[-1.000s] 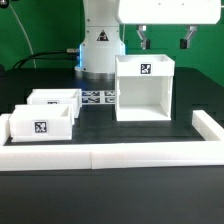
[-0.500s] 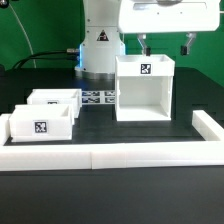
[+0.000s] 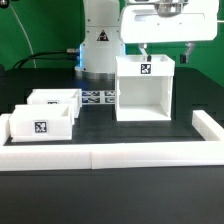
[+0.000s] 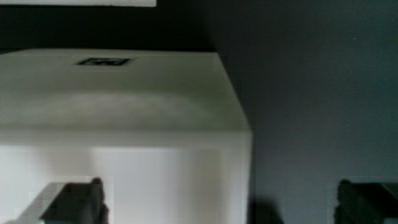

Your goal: Assemble drawer

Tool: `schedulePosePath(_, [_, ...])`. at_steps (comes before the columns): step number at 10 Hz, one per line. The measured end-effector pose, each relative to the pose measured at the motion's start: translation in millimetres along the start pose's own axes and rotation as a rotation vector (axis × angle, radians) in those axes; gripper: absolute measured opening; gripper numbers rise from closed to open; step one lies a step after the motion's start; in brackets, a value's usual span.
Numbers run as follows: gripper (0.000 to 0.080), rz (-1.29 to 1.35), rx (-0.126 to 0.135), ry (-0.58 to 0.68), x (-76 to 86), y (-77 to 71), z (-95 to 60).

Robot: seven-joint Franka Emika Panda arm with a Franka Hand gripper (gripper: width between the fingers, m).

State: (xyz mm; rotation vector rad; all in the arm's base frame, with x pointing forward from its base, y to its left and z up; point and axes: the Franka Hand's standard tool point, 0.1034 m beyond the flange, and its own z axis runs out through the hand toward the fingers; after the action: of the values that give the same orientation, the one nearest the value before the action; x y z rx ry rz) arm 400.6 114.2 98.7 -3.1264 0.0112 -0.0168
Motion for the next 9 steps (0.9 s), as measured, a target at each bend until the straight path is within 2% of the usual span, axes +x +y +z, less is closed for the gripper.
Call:
schedulePosePath(2, [0.0382, 0.03, -0.001, -0.01, -2.1, -0.9, 3.9])
schedulePosePath(3, [0.0382, 0.033, -0.001, -0.013, -2.8, -1.5, 4.9])
schedulePosePath(4, [0.0206, 0.028, -0.001, -0.012, -2.6, -1.2, 4.8])
schedulePosePath(5, [0.0079, 0.028, -0.001, -0.013, -2.7, -1.2, 4.8])
schedulePosePath(6, [0.0079, 0.028, -0.001, -0.012, -2.7, -1.3, 4.9])
schedulePosePath(7, [0.0036, 0.028, -0.001, -0.012, -2.7, -1.2, 4.9])
schedulePosePath(9, [0.0036, 0.028, -0.001, -0.012, -2.7, -1.2, 4.9])
